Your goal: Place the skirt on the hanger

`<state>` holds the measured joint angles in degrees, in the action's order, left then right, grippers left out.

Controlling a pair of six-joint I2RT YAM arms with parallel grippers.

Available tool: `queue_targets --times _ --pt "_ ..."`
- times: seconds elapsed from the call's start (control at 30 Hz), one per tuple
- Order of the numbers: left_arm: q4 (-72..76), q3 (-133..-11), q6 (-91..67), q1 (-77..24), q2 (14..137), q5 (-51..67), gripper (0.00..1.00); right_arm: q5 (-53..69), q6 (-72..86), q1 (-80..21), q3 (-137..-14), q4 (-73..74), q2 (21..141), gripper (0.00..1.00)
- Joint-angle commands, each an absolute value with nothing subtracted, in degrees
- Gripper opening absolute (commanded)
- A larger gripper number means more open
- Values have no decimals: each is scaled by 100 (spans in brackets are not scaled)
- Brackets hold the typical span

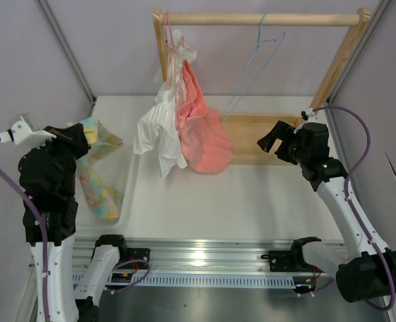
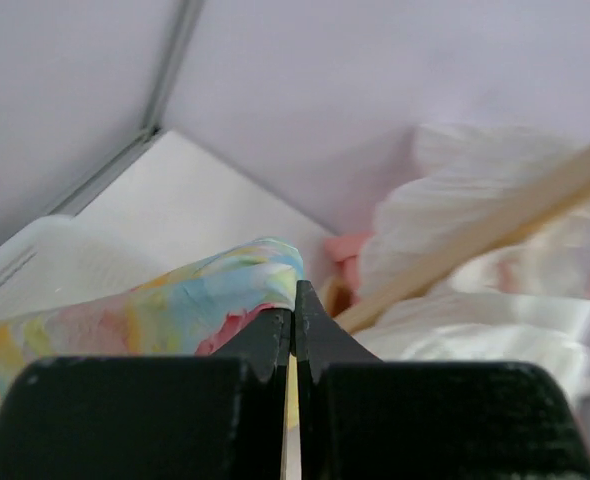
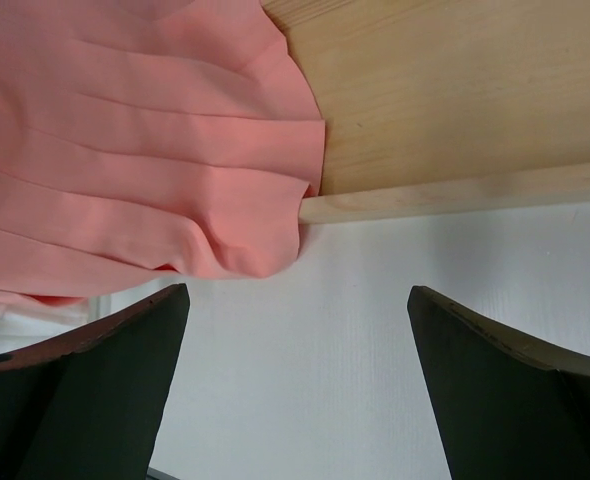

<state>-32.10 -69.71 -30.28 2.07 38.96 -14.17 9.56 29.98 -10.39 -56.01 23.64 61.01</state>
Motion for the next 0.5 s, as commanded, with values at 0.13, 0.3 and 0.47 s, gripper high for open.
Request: queue_targets --times 0.13,0.3,0.47 --pt "-2374 -8638 -2505 255 4236 1368 0 1108 3050 -1090 -5915 2233 6108 100" --pt "-1786 -8842 -2645 203 4245 3486 0 1107 3094 -1098 -6003 2215 6143 100" --pt "-871 -8491 -3199 1 4096 4780 0 1046 3076 -1107 -6108 2285 6117 99"
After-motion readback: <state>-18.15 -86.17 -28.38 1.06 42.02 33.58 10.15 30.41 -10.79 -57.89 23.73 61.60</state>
